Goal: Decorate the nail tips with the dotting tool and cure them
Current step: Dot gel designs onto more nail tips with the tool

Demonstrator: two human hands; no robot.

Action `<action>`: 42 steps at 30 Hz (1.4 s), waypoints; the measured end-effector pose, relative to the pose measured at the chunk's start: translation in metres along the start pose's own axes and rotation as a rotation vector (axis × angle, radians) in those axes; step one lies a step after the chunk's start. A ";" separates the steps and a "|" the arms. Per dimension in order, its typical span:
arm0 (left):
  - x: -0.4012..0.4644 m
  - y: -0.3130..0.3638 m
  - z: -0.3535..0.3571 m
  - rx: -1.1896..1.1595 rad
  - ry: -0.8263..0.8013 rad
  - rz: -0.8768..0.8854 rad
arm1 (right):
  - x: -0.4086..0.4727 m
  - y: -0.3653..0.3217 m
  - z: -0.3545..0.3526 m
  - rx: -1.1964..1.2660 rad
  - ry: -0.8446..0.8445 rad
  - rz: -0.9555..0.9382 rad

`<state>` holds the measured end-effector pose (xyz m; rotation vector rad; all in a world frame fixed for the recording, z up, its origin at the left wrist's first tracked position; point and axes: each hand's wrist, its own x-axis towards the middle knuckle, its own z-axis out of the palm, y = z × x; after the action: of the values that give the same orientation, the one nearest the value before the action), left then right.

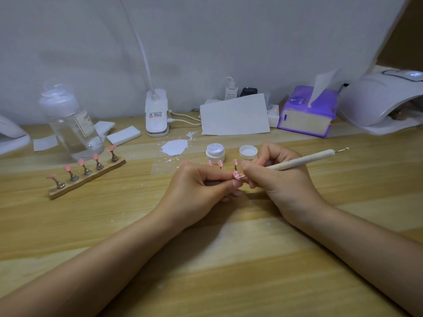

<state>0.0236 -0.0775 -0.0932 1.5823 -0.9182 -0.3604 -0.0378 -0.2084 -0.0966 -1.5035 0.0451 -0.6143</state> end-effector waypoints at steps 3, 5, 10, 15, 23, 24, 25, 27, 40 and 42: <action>0.000 0.000 0.000 -0.003 0.001 0.001 | 0.001 0.000 0.000 0.002 0.011 0.002; -0.001 0.000 0.000 -0.005 0.000 -0.002 | 0.001 0.001 0.000 -0.005 0.020 0.007; 0.000 0.000 0.000 0.005 -0.005 0.003 | 0.001 0.001 0.001 0.003 0.003 0.000; 0.000 0.000 0.000 0.026 -0.010 0.009 | 0.001 0.001 0.000 0.004 0.010 0.003; 0.000 0.000 0.000 0.017 -0.011 0.011 | 0.002 0.002 0.000 -0.005 0.011 0.007; 0.000 0.000 0.000 0.016 -0.010 0.011 | 0.002 0.002 0.000 -0.007 0.011 0.004; 0.000 -0.001 0.000 0.015 -0.009 0.010 | 0.002 0.002 0.000 -0.010 0.007 0.002; 0.000 -0.001 0.000 0.011 -0.009 0.009 | 0.002 0.001 0.001 -0.011 -0.003 0.007; 0.000 -0.002 0.001 0.017 -0.012 0.015 | 0.003 0.002 0.000 -0.049 0.000 0.018; 0.000 -0.002 0.001 0.019 -0.010 0.014 | 0.003 0.002 0.001 -0.060 0.004 0.021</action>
<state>0.0238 -0.0783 -0.0951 1.5917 -0.9430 -0.3512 -0.0340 -0.2091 -0.0975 -1.5577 0.0830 -0.6038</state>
